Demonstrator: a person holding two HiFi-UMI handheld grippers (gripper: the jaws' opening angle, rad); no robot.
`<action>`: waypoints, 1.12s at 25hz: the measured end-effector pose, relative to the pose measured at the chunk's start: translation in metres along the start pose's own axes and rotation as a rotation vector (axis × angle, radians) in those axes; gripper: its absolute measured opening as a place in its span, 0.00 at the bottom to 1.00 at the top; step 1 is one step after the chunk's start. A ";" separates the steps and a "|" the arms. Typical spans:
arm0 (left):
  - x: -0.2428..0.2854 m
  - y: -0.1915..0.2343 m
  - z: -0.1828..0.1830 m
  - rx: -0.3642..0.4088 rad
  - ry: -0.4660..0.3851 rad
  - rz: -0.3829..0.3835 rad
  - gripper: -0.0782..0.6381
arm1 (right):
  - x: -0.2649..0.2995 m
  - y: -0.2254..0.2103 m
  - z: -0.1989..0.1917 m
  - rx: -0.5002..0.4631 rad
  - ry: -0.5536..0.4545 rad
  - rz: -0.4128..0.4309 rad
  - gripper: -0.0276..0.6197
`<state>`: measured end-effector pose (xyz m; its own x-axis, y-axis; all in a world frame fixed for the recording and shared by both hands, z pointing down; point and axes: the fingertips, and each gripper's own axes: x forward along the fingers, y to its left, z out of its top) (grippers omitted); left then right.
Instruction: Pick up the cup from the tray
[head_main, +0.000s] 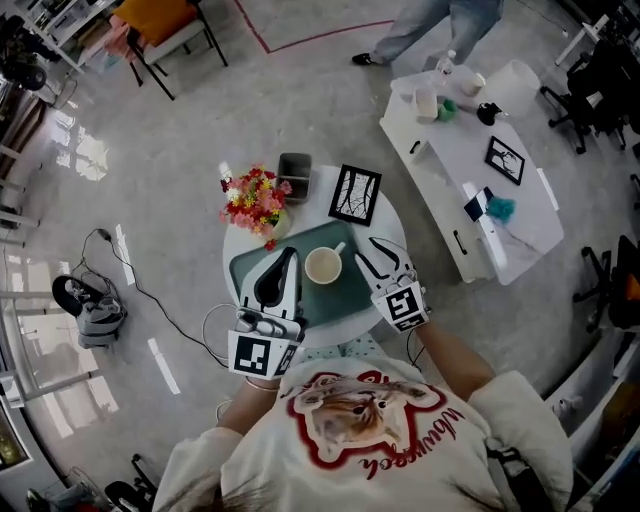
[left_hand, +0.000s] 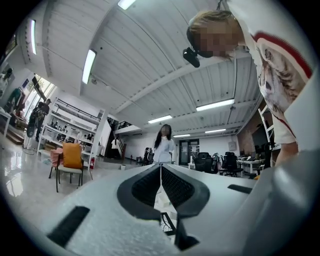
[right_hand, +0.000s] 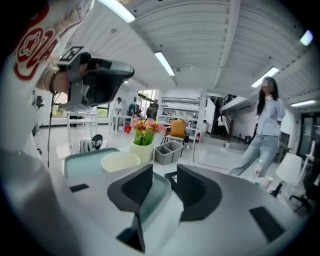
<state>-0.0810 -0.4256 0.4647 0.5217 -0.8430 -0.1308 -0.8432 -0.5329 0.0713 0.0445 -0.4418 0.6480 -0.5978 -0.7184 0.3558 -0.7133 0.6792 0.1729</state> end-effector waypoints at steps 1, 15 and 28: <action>-0.001 0.002 -0.001 0.002 0.008 0.003 0.13 | 0.008 0.001 -0.008 -0.033 0.026 0.017 0.23; -0.014 0.013 -0.013 0.014 0.075 0.049 0.13 | 0.066 0.024 -0.040 -0.198 0.083 0.203 0.23; -0.031 0.023 -0.014 0.038 0.103 0.115 0.13 | 0.089 0.033 -0.032 -0.242 0.040 0.465 0.23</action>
<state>-0.1148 -0.4126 0.4843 0.4304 -0.9024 -0.0216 -0.9014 -0.4309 0.0425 -0.0203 -0.4785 0.7142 -0.8135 -0.3297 0.4791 -0.2681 0.9436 0.1941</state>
